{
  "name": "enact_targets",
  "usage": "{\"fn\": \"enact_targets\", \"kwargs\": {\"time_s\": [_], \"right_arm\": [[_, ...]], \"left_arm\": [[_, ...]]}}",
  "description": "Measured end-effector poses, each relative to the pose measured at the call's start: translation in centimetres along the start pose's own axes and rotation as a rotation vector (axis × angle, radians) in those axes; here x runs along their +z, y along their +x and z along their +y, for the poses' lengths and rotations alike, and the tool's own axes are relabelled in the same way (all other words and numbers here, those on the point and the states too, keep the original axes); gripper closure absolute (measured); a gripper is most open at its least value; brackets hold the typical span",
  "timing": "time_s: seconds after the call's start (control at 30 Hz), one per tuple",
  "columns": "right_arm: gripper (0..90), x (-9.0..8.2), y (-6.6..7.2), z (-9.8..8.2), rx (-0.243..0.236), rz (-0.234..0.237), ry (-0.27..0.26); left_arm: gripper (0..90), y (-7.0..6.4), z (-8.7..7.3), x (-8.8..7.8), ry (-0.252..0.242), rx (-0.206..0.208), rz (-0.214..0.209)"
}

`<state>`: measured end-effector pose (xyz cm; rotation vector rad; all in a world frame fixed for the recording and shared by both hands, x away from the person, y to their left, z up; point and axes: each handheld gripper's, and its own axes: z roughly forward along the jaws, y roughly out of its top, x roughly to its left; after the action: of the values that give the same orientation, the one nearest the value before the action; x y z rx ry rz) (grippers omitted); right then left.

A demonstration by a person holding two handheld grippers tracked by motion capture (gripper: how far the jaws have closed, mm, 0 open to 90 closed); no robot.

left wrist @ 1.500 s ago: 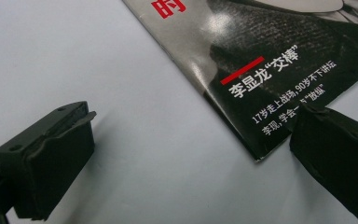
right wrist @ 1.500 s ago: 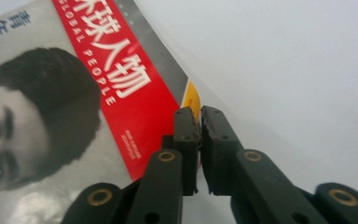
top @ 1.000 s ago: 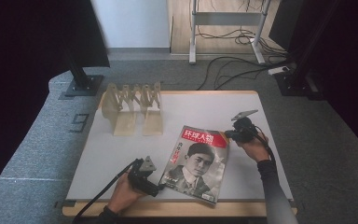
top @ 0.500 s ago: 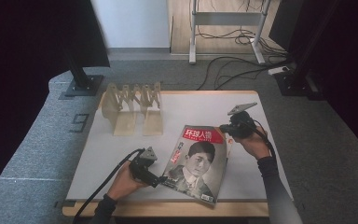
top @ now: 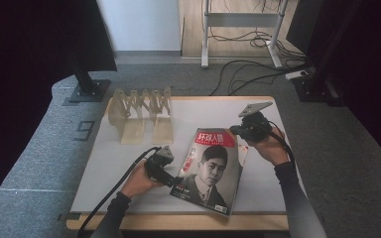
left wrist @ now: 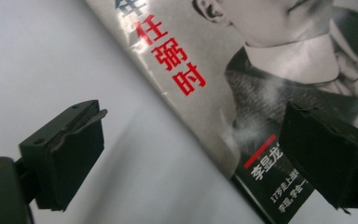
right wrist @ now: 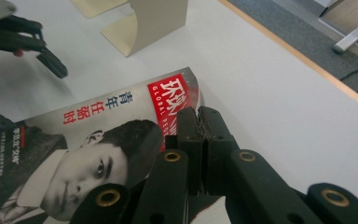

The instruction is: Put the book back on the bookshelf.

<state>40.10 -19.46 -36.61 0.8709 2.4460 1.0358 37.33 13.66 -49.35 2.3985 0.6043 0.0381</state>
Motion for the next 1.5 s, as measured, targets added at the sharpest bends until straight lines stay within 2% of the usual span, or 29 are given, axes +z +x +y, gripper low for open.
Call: {"fn": "enact_targets", "kwargs": {"time_s": [0.07, 0.27, 0.33, 0.47, 0.53, 0.57, 0.63, 0.73, 0.8, 0.87, 0.9, 0.97, 1.1, 1.27, 1.33, 1.47, 1.5], "right_arm": [[87.2, -0.5, 0.2, 0.4, -0.004, -0.001, -0.006], [87.2, -1.7, 0.5, 1.2, -0.024, -0.006, -0.027], [87.1, -2.2, 0.7, 1.6, -0.031, -0.004, -0.038], [87.1, -3.3, 1.1, 2.5, -0.064, 0.000, -0.057], [87.2, -3.4, 1.2, 2.6, -0.071, -0.001, -0.059], [87.1, -3.6, 1.4, 2.8, -0.076, 0.002, -0.062], [87.1, -3.6, 1.4, 2.9, -0.081, 0.004, -0.064], [87.1, -3.6, 1.6, 3.0, -0.092, 0.010, -0.061], [87.1, -3.6, 1.6, 3.0, -0.096, 0.009, -0.059], [87.1, -3.6, 1.6, 2.9, -0.093, 0.011, -0.059], [87.1, -3.6, 1.5, 2.9, -0.093, 0.011, -0.059], [87.1, -3.6, 1.5, 2.9, -0.092, 0.014, -0.061], [87.0, -3.5, 1.5, 2.9, -0.095, 0.006, -0.058], [87.0, -3.8, 1.4, 2.9, -0.097, -0.005, -0.066], [86.9, -4.1, 1.3, 3.0, -0.096, -0.019, -0.071], [86.6, -5.0, 1.0, 3.3, -0.093, -0.035, -0.096], [86.6, -5.0, 1.0, 3.3, -0.093, -0.035, -0.096]], "left_arm": [[7.0, 0.3, 0.4, 0.1, 0.008, 0.005, -0.004], [12.2, 0.9, 1.4, 0.7, 0.010, 0.010, -0.054], [13.4, 1.0, 1.7, 1.0, 0.014, 0.014, -0.076], [16.5, 1.1, 2.5, 2.0, 0.047, 0.042, -0.159], [17.6, 1.2, 2.7, 2.2, 0.058, 0.047, -0.171], [22.1, 1.2, 2.9, 2.6, 0.075, 0.057, -0.198], [30.1, 1.3, 3.0, 2.8, 0.081, 0.062, -0.206], [36.5, 1.6, 3.1, 3.1, 0.095, 0.041, -0.256], [39.4, 1.7, 3.0, 3.1, 0.099, 0.033, -0.268], [46.0, 1.8, 3.0, 3.1, 0.108, 0.019, -0.281], [46.0, 1.8, 3.1, 3.0, 0.111, 0.017, -0.284], [55.5, 1.9, 3.2, 2.6, 0.104, 0.010, -0.300], [68.0, 1.5, 3.4, 2.1, 0.092, 0.034, -0.304], [73.2, 1.0, 3.7, 1.5, 0.083, 0.048, -0.291], [75.7, 1.0, 3.8, 1.1, 0.066, 0.050, -0.267], [80.6, 1.1, 4.1, -0.4, -0.017, 0.056, -0.179], [81.5, 1.1, 4.1, -0.4, -0.017, 0.056, -0.179]]}}
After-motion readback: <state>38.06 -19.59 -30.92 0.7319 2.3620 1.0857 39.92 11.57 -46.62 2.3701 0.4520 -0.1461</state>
